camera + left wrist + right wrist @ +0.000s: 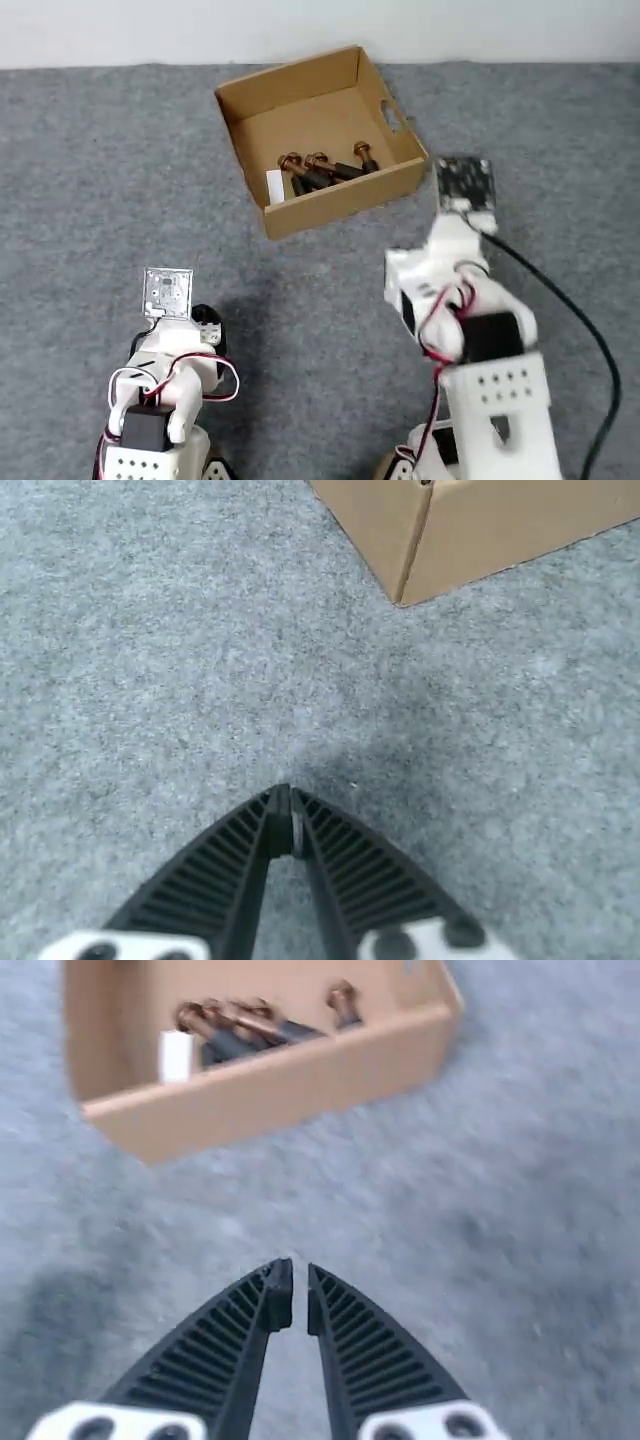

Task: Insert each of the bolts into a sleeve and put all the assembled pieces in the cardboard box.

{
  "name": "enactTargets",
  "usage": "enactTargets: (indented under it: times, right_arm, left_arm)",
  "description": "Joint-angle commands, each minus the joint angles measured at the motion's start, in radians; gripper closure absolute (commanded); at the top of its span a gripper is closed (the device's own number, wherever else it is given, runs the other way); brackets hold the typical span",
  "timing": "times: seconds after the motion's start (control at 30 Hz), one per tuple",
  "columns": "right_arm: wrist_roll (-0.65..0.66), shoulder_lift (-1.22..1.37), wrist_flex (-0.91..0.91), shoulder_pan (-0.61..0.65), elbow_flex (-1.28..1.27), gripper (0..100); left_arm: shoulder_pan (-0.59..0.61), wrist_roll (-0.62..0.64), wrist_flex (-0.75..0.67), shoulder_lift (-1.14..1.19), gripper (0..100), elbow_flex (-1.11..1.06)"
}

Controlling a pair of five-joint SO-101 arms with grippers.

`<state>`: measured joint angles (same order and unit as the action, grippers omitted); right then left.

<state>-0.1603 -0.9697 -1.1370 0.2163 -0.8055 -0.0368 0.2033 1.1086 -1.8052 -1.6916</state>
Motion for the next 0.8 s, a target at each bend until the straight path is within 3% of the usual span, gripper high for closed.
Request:
enactTargets:
  times: [0.0, 0.77]
  right_arm:
    - [-0.005, -0.131, 0.022, -0.058, -0.075, 99.1]
    - [0.052, -0.849, 0.056, -0.107, -0.816, 99.0]
  left_arm:
    - [0.005, -0.002, 0.006, -0.008, 99, 0.008]
    - [0.005, -0.002, 0.006, -0.008, 99, 0.008]
